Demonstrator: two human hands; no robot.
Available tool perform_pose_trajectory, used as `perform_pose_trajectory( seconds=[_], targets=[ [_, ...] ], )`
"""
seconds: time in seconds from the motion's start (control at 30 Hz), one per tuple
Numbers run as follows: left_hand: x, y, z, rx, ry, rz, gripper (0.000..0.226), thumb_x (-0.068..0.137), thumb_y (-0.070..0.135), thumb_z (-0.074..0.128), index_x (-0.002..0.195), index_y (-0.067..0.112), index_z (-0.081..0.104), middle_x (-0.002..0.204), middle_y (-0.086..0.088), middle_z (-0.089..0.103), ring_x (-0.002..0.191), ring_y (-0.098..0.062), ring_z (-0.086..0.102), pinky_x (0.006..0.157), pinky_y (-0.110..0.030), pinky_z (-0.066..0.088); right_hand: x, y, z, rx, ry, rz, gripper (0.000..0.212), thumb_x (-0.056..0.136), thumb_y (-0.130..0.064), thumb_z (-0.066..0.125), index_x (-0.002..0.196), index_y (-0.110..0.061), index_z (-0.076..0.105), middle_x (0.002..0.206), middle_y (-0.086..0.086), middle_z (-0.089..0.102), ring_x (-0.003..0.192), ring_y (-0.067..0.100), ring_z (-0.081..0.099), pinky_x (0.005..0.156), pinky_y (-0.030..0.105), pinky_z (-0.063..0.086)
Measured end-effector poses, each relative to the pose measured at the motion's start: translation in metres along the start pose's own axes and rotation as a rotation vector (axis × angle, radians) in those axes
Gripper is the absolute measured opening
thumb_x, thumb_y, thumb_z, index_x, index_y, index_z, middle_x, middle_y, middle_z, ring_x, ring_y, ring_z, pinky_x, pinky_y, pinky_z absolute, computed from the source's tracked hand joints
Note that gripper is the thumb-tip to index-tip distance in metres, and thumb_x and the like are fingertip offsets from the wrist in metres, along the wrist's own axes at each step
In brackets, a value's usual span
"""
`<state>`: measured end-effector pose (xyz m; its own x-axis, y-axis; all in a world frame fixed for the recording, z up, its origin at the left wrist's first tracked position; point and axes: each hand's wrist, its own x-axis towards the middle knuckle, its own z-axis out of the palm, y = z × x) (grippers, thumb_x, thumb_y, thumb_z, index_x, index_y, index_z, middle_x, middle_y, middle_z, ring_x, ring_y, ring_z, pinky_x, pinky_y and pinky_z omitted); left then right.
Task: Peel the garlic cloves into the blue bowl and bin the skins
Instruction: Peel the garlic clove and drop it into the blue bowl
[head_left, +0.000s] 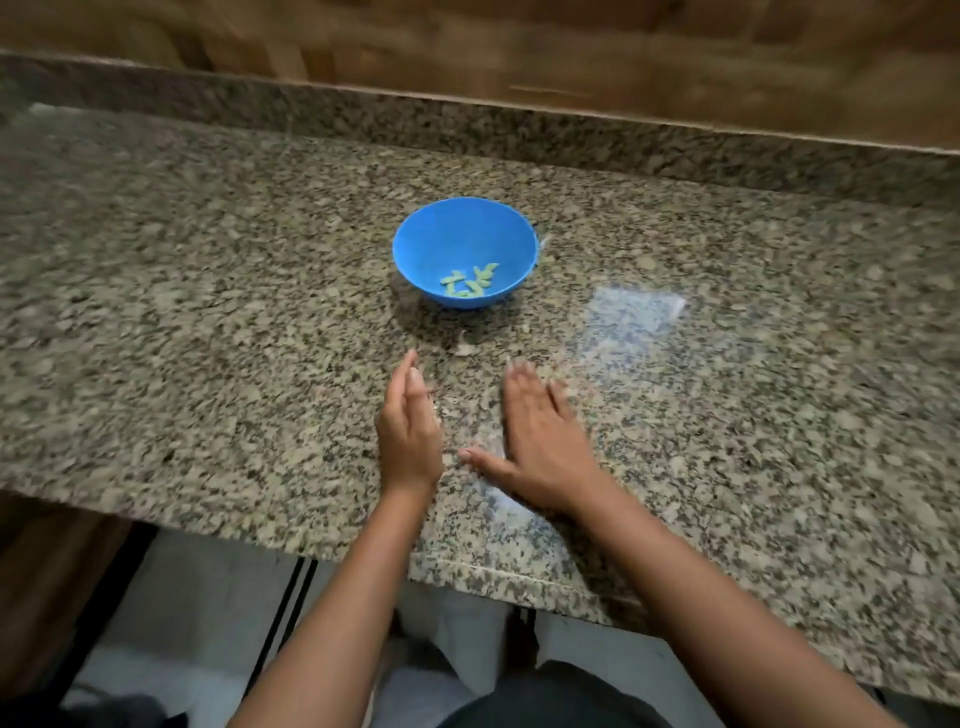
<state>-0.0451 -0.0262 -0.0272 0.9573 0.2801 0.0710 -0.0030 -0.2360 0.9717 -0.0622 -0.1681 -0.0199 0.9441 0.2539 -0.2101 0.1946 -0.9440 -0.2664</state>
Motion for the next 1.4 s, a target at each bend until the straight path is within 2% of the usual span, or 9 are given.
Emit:
perform_pose_trajectory(
  seconds=[0.13, 0.27, 0.43, 0.57, 0.7, 0.8, 0.97, 1.13, 1.4],
  targets=[
    [0.001, -0.006, -0.003, -0.022, 0.032, -0.021, 0.059, 0.093, 0.042, 0.024, 0.139, 0.010, 0.043, 0.140, -0.005, 0.048, 0.127, -0.009, 0.046, 0.095, -0.004, 0.033, -0.005, 0.007, -0.002, 0.075, 0.018, -0.066, 0.114, 0.071, -0.083, 0.025, 0.144, -0.010, -0.025, 0.146, 0.003, -0.033, 0.138, 0.015, -0.026, 0.110, 0.028, -0.016],
    [0.002, -0.005, -0.003, -0.078, 0.071, -0.056, 0.059, 0.092, 0.044, 0.024, 0.138, 0.011, 0.044, 0.140, -0.004, 0.048, 0.127, -0.010, 0.046, 0.099, -0.012, 0.035, 0.020, 0.004, -0.008, 0.021, 0.010, -0.076, 0.125, 0.067, -0.087, 0.031, 0.142, -0.006, -0.027, 0.151, 0.009, -0.028, 0.141, 0.018, -0.021, 0.114, 0.032, -0.013],
    [0.003, -0.006, -0.006, -0.179, 0.120, -0.098, 0.053, 0.097, 0.041, 0.024, 0.136, 0.012, 0.044, 0.139, -0.004, 0.049, 0.127, -0.010, 0.046, 0.105, -0.022, 0.036, 0.055, -0.014, -0.013, -0.027, -0.015, -0.270, 0.126, 0.063, -0.088, 0.028, 0.145, -0.005, -0.019, 0.157, 0.012, -0.008, 0.146, 0.020, -0.001, 0.115, 0.033, -0.006],
    [0.003, -0.007, -0.008, -0.298, 0.238, -0.144, 0.047, 0.104, 0.031, 0.020, 0.135, 0.007, 0.045, 0.137, -0.008, 0.051, 0.124, -0.011, 0.050, 0.105, -0.023, 0.039, 0.040, -0.011, -0.007, 0.041, 0.011, -0.341, 0.122, 0.068, -0.083, 0.040, 0.146, -0.010, -0.021, 0.154, 0.005, -0.018, 0.139, 0.010, -0.012, 0.112, 0.029, -0.006],
    [0.000, -0.004, -0.013, -0.408, 0.342, -0.157, 0.047, 0.103, 0.030, 0.019, 0.132, 0.005, 0.046, 0.133, -0.008, 0.053, 0.122, -0.012, 0.052, 0.103, -0.021, 0.041, 0.031, -0.009, -0.002, -0.013, 0.005, -0.256, 0.124, 0.066, -0.088, 0.030, 0.137, -0.010, -0.034, 0.148, 0.006, -0.033, 0.140, 0.017, -0.024, 0.113, 0.033, -0.009],
    [0.004, -0.001, -0.016, -0.562, 0.419, -0.242, 0.048, 0.104, 0.032, 0.017, 0.130, 0.005, 0.047, 0.132, -0.011, 0.054, 0.121, -0.017, 0.053, 0.103, -0.025, 0.041, 0.056, -0.026, -0.002, -0.032, 0.026, -0.229, 0.122, 0.070, -0.088, 0.027, 0.141, -0.007, -0.029, 0.152, 0.014, -0.025, 0.143, 0.024, -0.016, 0.112, 0.035, -0.011],
    [0.006, -0.003, -0.025, -0.690, 0.422, -0.321, 0.053, 0.103, 0.037, 0.019, 0.133, 0.002, 0.044, 0.132, -0.013, 0.054, 0.122, -0.020, 0.053, 0.106, -0.033, 0.041, 0.096, -0.053, -0.004, 0.046, 0.034, -0.275, 0.101, 0.081, -0.076, 0.035, 0.147, -0.023, -0.019, 0.157, 0.015, -0.004, 0.145, 0.026, 0.006, 0.115, 0.043, 0.012],
    [0.007, 0.000, -0.031, -0.863, 0.471, -0.385, 0.052, 0.103, 0.037, 0.021, 0.131, 0.000, 0.045, 0.128, -0.015, 0.057, 0.117, -0.023, 0.057, 0.103, -0.033, 0.044, 0.092, -0.051, 0.000, 0.069, 0.059, -0.399, 0.051, 0.096, -0.052, 0.036, 0.141, -0.028, 0.036, 0.153, 0.002, 0.028, 0.138, 0.023, 0.031, 0.111, 0.047, 0.031],
    [0.004, 0.002, -0.033, -1.007, 0.485, -0.442, 0.051, 0.103, 0.036, 0.022, 0.128, 0.000, 0.048, 0.125, -0.016, 0.059, 0.114, -0.023, 0.059, 0.100, -0.031, 0.046, 0.045, -0.041, 0.003, 0.140, 0.012, -0.458, 0.054, 0.090, -0.007, 0.054, 0.141, -0.018, 0.039, 0.151, -0.001, 0.032, 0.140, 0.017, 0.028, 0.116, 0.030, 0.015]
  ],
)
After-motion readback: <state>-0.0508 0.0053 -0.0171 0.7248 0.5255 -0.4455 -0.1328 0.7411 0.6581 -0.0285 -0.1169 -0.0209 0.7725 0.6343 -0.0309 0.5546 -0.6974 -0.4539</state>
